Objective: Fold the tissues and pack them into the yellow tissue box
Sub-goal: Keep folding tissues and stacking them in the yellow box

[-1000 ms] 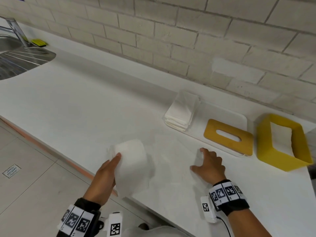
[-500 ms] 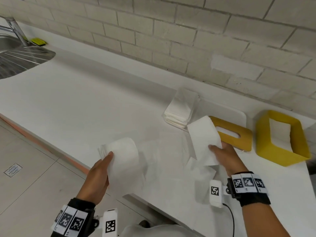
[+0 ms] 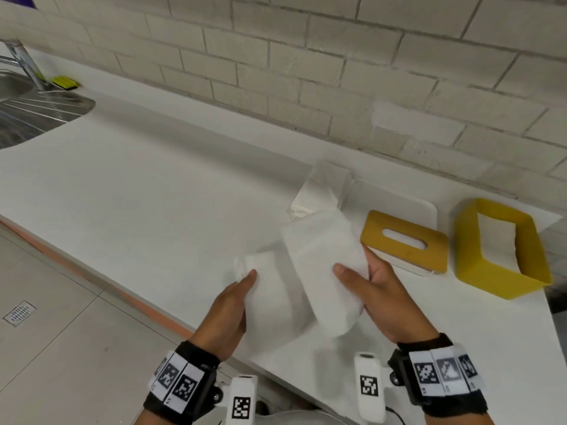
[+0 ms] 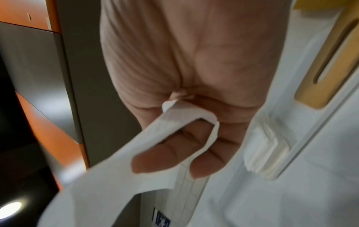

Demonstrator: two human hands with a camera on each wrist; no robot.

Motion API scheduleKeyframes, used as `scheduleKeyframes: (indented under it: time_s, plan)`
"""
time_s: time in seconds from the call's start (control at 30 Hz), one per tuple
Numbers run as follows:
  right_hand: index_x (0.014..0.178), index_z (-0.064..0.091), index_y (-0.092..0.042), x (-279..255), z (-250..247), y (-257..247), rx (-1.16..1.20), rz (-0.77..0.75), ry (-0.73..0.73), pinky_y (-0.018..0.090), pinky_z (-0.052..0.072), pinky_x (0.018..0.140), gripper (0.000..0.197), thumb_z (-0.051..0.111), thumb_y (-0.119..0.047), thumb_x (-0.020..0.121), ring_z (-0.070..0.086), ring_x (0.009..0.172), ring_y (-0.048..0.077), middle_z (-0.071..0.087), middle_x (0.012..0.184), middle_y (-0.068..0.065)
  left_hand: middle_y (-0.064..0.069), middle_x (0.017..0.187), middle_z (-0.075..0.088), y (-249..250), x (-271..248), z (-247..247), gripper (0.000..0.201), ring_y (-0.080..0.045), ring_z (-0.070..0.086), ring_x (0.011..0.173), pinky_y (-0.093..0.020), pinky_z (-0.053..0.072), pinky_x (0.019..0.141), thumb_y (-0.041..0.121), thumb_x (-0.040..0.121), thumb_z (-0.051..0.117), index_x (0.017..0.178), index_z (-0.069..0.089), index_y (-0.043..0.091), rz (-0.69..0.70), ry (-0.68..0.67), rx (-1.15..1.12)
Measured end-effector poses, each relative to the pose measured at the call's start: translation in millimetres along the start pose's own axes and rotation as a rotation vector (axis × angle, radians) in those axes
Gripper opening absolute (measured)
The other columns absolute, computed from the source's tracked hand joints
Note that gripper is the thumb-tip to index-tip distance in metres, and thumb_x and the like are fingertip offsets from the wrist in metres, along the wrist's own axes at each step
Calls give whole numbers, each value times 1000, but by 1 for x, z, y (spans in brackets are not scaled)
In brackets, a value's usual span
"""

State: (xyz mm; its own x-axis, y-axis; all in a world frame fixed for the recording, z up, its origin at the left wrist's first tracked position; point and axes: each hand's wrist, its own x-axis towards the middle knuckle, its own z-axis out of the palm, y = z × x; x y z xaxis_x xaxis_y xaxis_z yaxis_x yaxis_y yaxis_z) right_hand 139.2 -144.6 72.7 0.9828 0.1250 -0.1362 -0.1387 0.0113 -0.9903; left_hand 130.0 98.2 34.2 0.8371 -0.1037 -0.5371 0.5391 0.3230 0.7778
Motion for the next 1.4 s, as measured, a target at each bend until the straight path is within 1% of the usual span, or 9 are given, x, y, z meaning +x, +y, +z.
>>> scheduleKeyframes:
  time_s: [0.23,0.37,0.5,0.67,0.83,1.0,1.17,1.3,1.4]
  plan:
    - [144,50,-30,-17,29,20,-113,56,-64,38,50,107,52,64,-12,97,63,124,12,68,132,-9,-16,129,71,12,6,26,51,-31,68,121,-47,48,107,41,94,57,132,67,7,37,-115,-176]
    - [143,47,-41,-20,32,24,-177,48,-42,36,47,111,55,64,-15,98,60,125,1,65,133,-22,-13,134,69,13,10,24,54,-29,65,126,-48,44,111,50,105,42,138,64,14,40,-146,-251]
    - [146,46,-38,-20,30,22,-187,40,-38,39,44,114,56,63,-15,99,57,129,2,63,136,-20,-11,135,69,12,8,29,63,-26,65,126,-46,45,106,60,103,32,138,63,18,51,-207,-280]
    - [146,48,-37,-19,26,22,-171,49,-53,43,45,113,53,64,-18,99,59,128,6,64,136,-16,-15,132,70,12,7,32,49,-30,66,123,-47,48,105,38,98,52,137,62,9,38,-252,-188]
    - [149,41,-39,-19,22,22,-216,34,-96,31,47,111,61,67,-20,97,58,128,1,62,137,-20,-13,124,74,14,9,37,35,-28,72,114,-42,55,97,26,104,50,130,65,9,68,-213,-179]
    - [137,47,-52,-15,-1,23,-374,94,15,32,51,100,72,78,-60,73,61,115,7,62,127,-8,-17,131,70,10,13,45,46,-34,67,122,-52,48,107,30,98,55,137,60,7,44,-222,-214]
    - [116,69,-27,-21,-15,7,-357,55,-8,32,57,89,27,76,-23,90,71,103,7,76,109,-11,-17,132,69,-1,15,67,48,-35,65,125,-53,48,109,28,93,61,137,60,7,94,-289,-264]
    - [102,68,-30,-35,-50,-7,-693,-11,130,22,54,83,10,70,-29,93,66,92,-2,73,95,-19,-2,110,78,-2,24,76,24,-22,74,105,-36,60,92,14,92,72,114,72,23,454,-186,217]
    - [103,65,-36,-44,-82,-11,-1016,-21,132,28,53,80,10,65,-33,93,63,90,0,70,94,-21,13,98,78,-14,36,84,25,-9,74,93,-25,59,84,6,93,73,109,72,25,558,-167,539]
